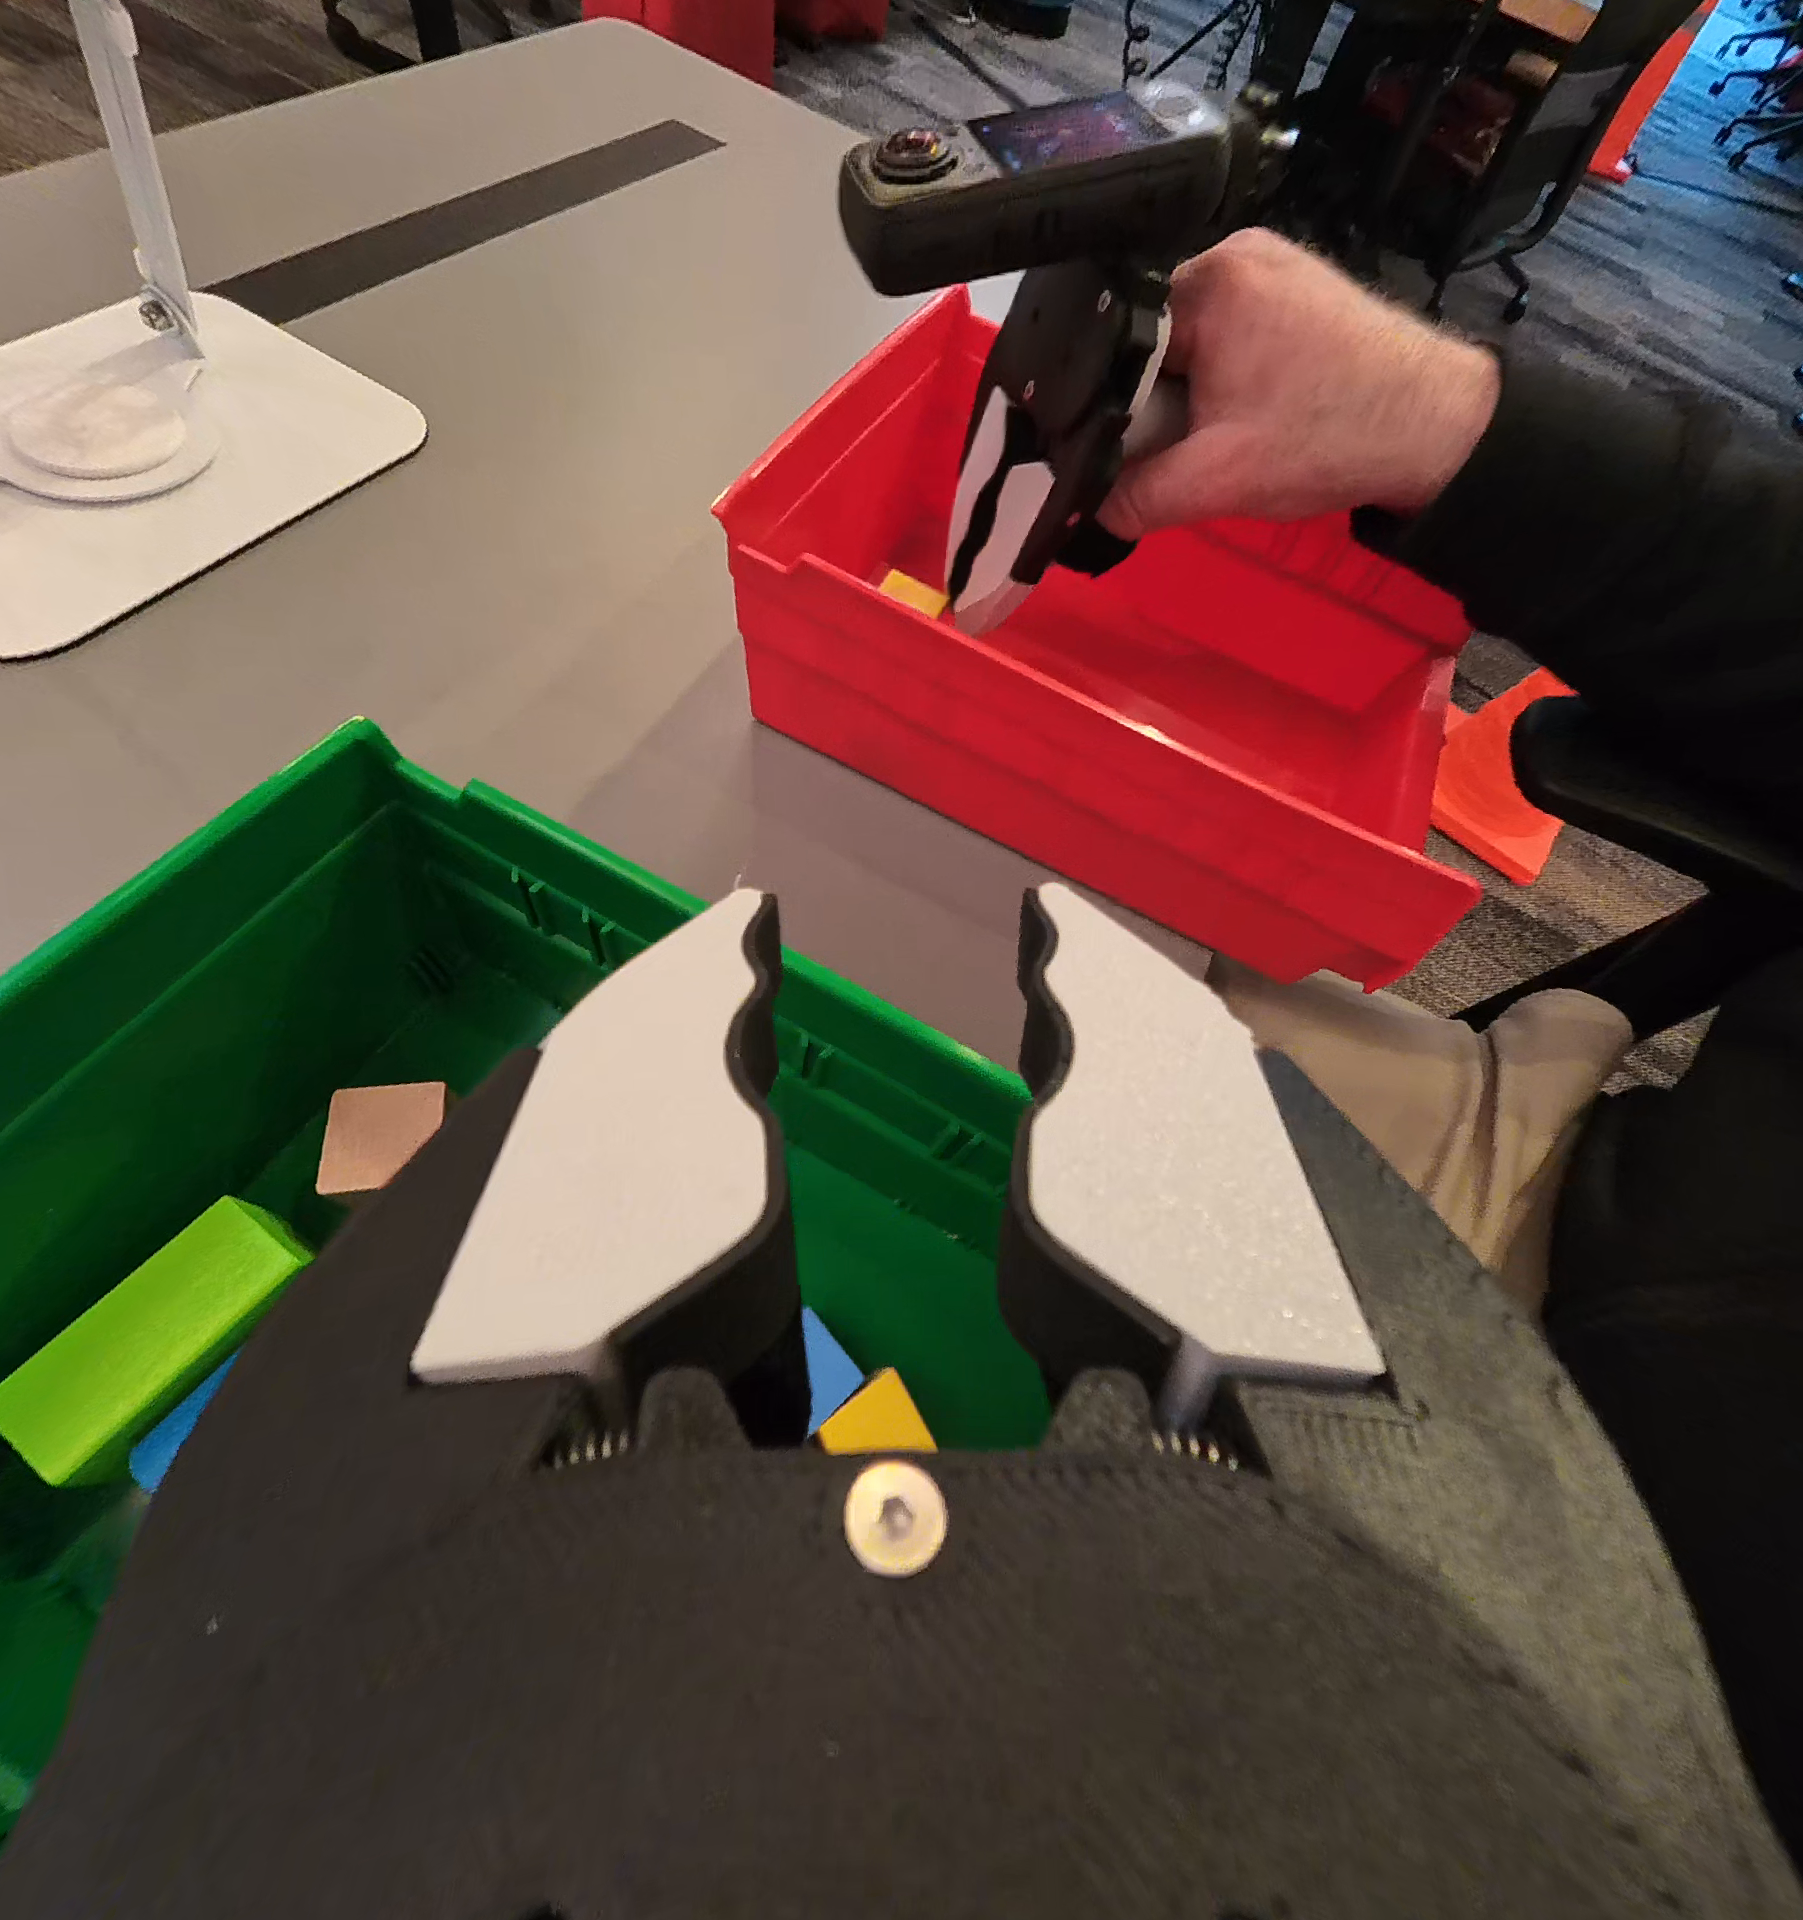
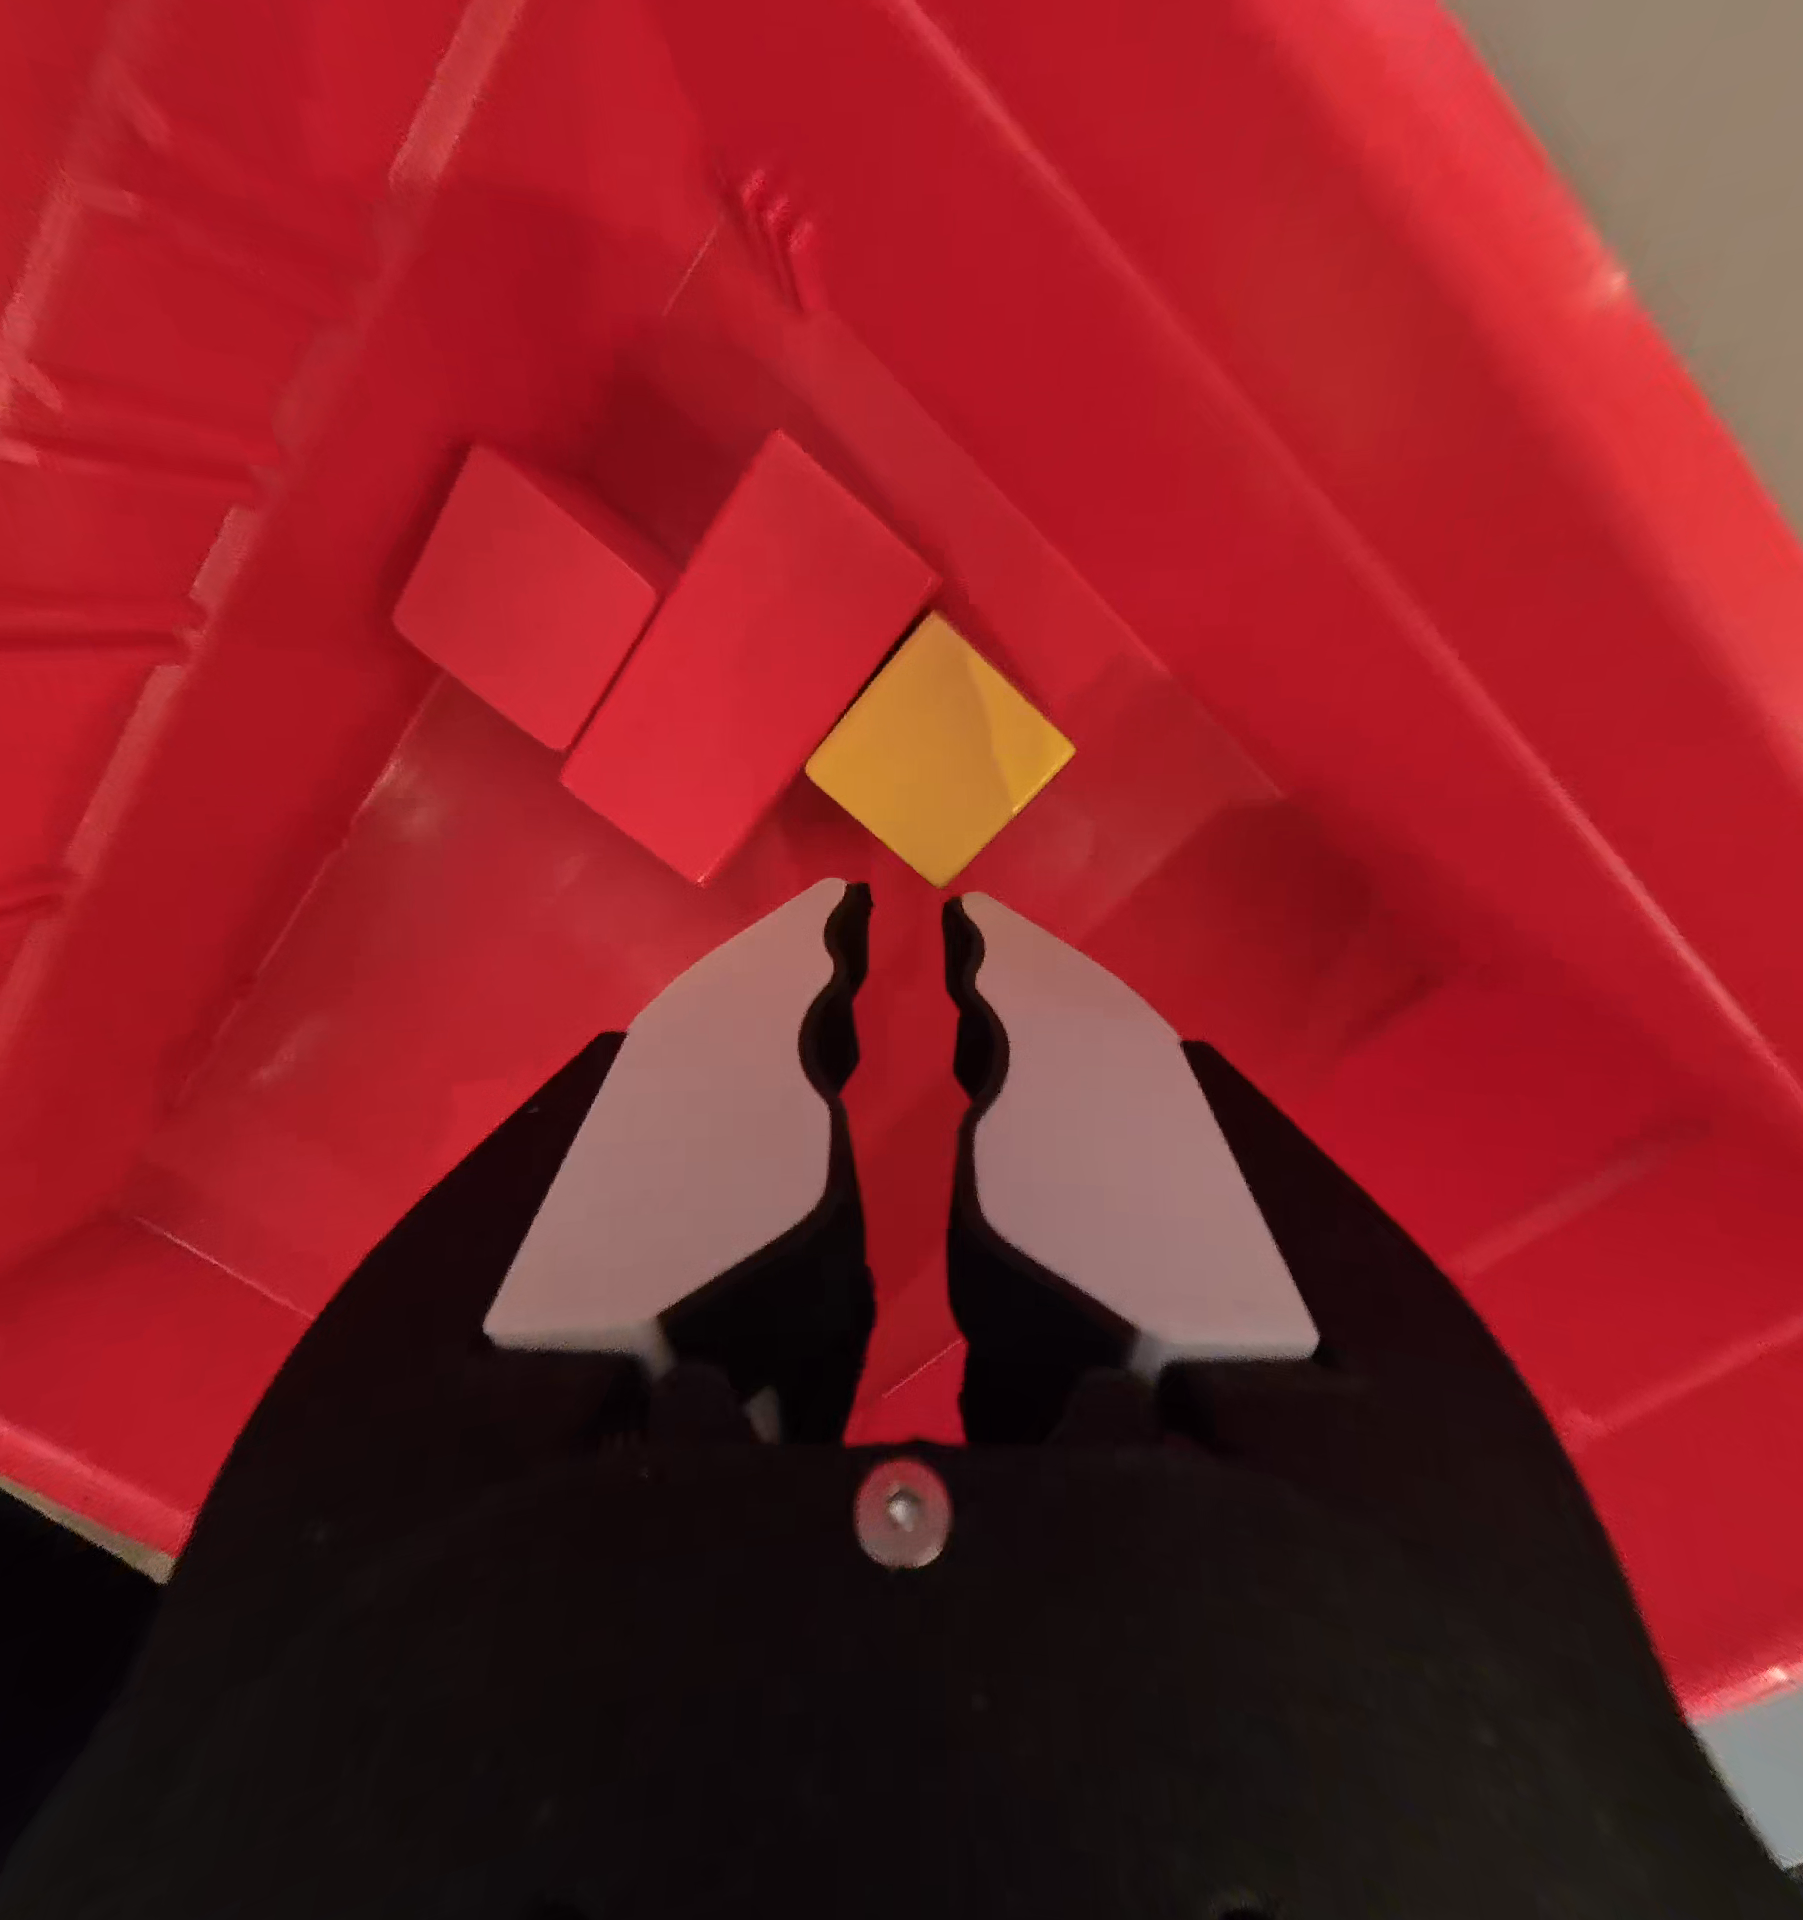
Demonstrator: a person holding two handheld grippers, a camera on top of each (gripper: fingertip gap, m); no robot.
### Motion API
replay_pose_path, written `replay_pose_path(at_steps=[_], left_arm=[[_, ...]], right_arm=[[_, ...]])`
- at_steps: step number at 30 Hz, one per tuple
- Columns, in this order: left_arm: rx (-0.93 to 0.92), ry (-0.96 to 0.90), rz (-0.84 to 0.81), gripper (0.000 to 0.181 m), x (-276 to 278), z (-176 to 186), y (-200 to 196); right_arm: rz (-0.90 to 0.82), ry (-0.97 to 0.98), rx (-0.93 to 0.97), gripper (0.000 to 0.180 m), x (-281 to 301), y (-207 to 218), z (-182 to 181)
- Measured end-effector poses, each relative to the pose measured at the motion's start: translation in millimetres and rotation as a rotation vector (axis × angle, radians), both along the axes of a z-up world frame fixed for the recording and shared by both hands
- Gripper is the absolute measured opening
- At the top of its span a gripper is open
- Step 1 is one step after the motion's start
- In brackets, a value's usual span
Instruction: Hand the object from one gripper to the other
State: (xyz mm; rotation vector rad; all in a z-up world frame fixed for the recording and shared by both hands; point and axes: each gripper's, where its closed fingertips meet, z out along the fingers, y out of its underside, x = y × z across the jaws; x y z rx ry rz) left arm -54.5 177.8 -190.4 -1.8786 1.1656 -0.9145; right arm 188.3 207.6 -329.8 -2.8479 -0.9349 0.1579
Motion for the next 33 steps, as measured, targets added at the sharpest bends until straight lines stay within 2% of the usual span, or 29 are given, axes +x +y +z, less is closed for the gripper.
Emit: replay_pose_path(at_steps=[1,6,10,13,16,33], left_arm=[[0.001,0.015,0.004,0.044,-1.3,-2.3,1.0],[-0.01,0.224,0.055,0.051,-20.4,-27.9,8.5],[-0.164,0.502,0.097,0.06,-51.6,-69.9,0.8],[-0.254,0.649,0.08,0.06,-67.9,-100.1,-11.5],[-0.251,0.774,0.103,0.058,-82.2,-121.3,-8.4],[-0.173,0.955,0.201,0.039,-112.2,-146.3,14.4]], right_arm=[[0.0,0.007,0.0,0.014,-0.2,-0.7,1.5],[0.014,0.047,0.005,0.016,-5.4,-2.7,10.7],[0.027,0.037,0.005,0.016,-7.9,-3.7,11.2],[0.033,0.044,0.014,0.015,-11.1,-3.6,14.5],[0.037,0.061,0.026,0.015,-14.6,-3.3,18.9],[0.051,0.074,0.034,0.015,-19.7,-4.1,21.8]])
